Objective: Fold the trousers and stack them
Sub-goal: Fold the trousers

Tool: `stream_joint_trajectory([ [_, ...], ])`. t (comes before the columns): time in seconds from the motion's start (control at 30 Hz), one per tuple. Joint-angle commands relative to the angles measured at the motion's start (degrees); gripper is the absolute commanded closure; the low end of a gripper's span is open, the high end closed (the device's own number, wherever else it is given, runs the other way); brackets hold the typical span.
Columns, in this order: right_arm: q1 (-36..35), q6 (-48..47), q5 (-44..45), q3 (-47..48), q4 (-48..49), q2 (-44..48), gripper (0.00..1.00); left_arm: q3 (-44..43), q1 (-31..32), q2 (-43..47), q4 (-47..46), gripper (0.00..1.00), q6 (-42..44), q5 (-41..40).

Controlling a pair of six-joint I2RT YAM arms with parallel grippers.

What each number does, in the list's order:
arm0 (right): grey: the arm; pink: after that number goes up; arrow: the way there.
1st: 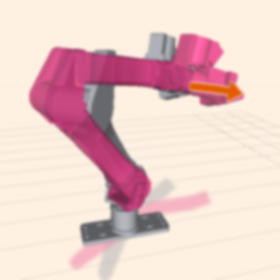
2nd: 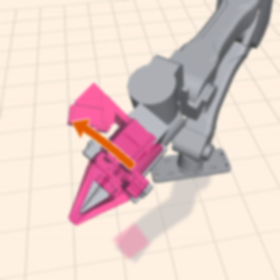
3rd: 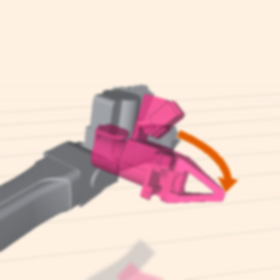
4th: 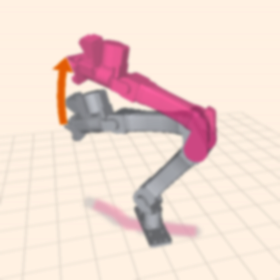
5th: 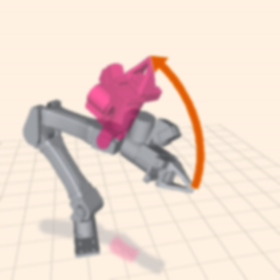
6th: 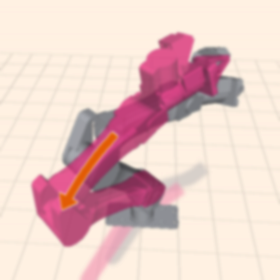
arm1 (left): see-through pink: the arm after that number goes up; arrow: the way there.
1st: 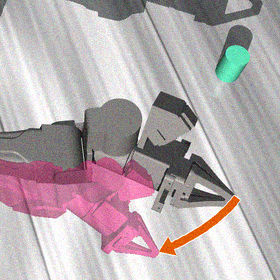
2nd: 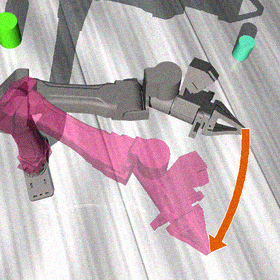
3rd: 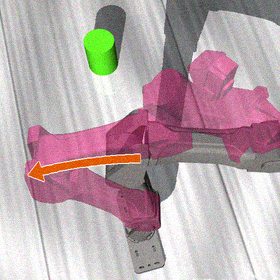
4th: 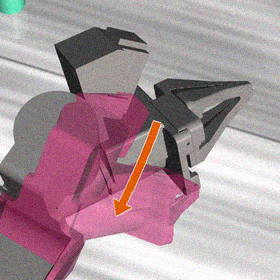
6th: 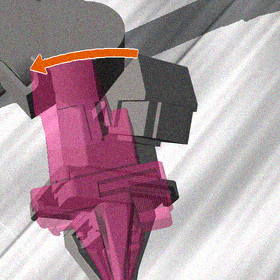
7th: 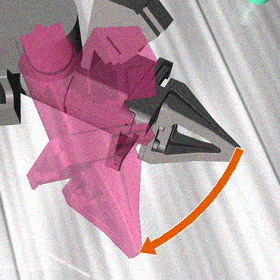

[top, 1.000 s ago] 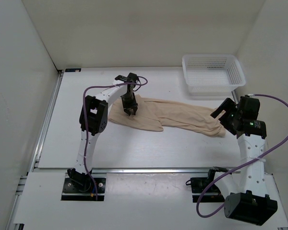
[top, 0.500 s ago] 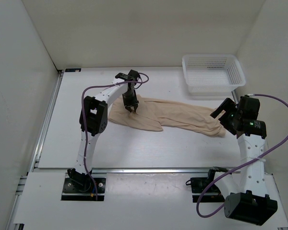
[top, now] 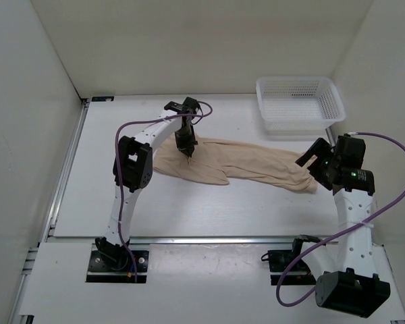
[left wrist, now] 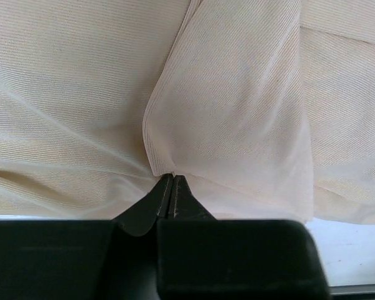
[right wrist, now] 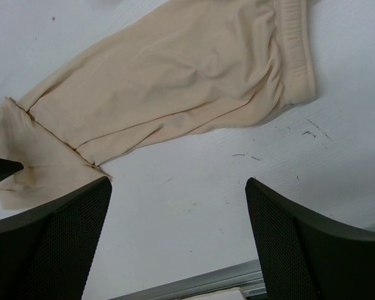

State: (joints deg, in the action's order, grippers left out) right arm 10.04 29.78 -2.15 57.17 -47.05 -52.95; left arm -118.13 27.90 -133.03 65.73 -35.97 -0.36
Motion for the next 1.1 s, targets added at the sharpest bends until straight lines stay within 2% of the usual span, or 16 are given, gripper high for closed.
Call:
stream_joint_trajectory([
  [0.0, -0.3, -1.3, -1.0, -0.1, 0.6, 0.0, 0.08, -1.8, 0.4, 4.2, 0.1, 0.90, 0.1, 0.1],
  [0.23, -0.3, -1.3, -1.5, -0.1, 0.6, -0.5, 0.08, -1.8, 0.4, 4.8, -0.5, 0.90, 0.1, -0.4],
  [0.33, -0.3, -1.3, -1.5, -0.1, 0.6, -0.5, 0.08, -2.9, 0.4, 3.7, 0.9, 0.85, 0.1, -1.0],
  [0.37, -0.3, -1.3, -1.5, -0.1, 0.6, -0.5, 0.08, -2.9, 0.4, 3.0, 0.9, 0.90, 0.1, -1.0],
  [0.53, -0.3, -1.3, -1.5, -0.1, 0.6, -0.5, 0.08, 0.1, 1.0, 6.2, -1.8, 0.90, 0.1, -1.0],
  [0.73, -0.3, -1.3, -1.5, -0.1, 0.6, -0.5, 0.08, -6.6, 2.1, 6.8, -1.8, 0.90, 0.1, 0.2],
  [0.9, -0.3, -1.3, -1.5, -0.1, 0.6, -0.5, 0.08, -18.5, 3.4, 2.4, -1.8, 0.90, -1.1, 7.5],
  [1.07, -0.3, -1.3, -0.3, -0.1, 0.0, 0.0, 0.08, -24.9, 6.4, -5.5, -9.0, 0.90, -5.7, 17.0],
])
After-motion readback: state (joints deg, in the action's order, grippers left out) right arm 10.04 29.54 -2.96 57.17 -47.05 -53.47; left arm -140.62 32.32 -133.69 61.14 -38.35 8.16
